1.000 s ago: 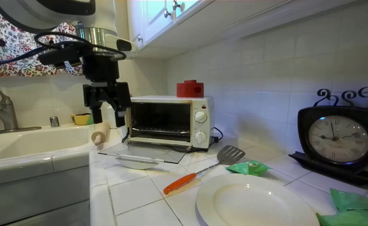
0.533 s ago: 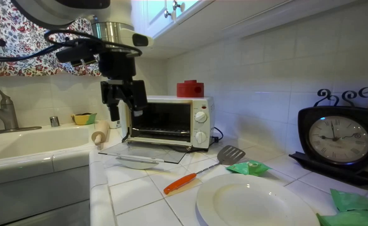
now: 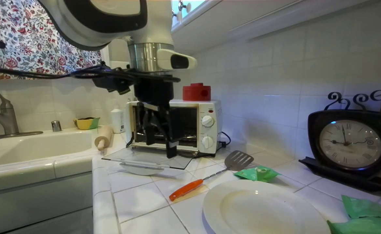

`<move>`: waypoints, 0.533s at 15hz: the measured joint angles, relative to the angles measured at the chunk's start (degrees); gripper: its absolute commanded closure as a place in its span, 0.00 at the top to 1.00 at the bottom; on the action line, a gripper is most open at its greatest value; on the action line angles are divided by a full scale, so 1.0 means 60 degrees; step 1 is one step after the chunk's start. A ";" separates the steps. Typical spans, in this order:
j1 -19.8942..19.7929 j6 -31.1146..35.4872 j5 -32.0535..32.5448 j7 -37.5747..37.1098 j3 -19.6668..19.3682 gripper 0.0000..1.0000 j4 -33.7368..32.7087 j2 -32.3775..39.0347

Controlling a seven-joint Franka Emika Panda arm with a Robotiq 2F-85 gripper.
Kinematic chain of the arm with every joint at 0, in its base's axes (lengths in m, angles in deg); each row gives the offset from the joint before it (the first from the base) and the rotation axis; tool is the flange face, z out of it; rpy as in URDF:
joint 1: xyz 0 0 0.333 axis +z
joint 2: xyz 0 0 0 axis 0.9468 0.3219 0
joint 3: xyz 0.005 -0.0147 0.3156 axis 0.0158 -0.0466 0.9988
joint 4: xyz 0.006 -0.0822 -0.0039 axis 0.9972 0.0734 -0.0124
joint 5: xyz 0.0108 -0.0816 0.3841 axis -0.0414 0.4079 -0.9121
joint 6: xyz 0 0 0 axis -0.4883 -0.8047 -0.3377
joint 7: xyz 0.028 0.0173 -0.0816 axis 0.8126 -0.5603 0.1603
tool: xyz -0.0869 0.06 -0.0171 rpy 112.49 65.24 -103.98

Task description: Use the spatula to take the black item out of the stove

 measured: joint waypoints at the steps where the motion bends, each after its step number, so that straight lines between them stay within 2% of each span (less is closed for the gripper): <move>1: -0.0011 0.0424 0.0000 0.0001 -0.0016 1.00 -0.0001 0.0287; 4: -0.0020 0.1374 0.0046 -0.0041 0.0011 1.00 -0.0014 0.1103; 8: -0.0188 0.1383 0.0608 -0.0651 0.0060 1.00 -0.0071 0.1781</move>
